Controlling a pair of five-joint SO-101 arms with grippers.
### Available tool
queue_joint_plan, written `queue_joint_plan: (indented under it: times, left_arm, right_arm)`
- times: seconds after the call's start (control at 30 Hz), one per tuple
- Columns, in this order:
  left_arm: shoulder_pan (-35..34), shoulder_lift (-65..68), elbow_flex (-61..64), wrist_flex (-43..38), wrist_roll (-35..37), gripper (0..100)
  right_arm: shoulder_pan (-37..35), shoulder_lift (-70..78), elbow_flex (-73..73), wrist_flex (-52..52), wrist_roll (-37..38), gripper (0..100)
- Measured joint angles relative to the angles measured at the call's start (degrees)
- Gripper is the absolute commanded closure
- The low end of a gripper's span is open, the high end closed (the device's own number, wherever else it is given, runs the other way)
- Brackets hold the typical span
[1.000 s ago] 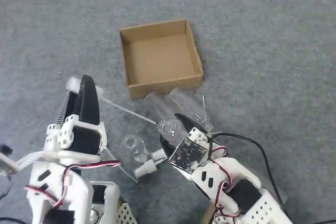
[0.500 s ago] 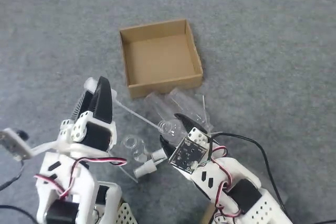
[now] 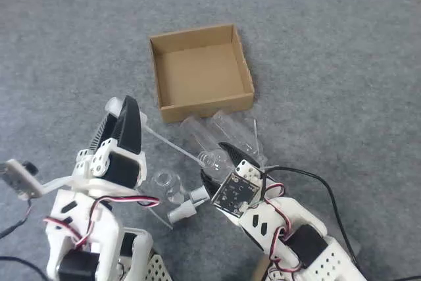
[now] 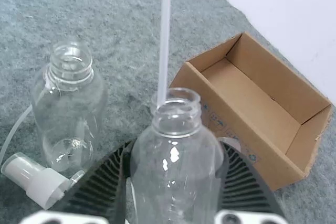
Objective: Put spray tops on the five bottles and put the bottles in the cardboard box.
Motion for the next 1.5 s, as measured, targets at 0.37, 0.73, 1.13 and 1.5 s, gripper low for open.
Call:
queue_joint_plan:
  times: [0.37, 0.73, 1.13, 1.5]
  left_arm:
    - [-2.0, 0.0, 0.2, -0.8, 0.0, 99]
    - [-1.8, 0.0, 1.2, -0.8, 0.0, 99]
    - [4.9, 0.0, 2.0, -0.8, -3.4, 99]
    - [13.5, 0.0, 4.8, -0.8, -16.2, 99]
  right_arm:
    - [-0.1, 0.0, 0.0, 0.0, 0.0, 88.1]
    - [-0.3, 0.0, 0.0, 0.0, 0.0, 88.1]
    - [-0.4, 0.0, 0.0, 0.0, 0.0, 88.1]
    - [-0.5, 0.0, 0.0, 0.0, 0.2, 88.1]
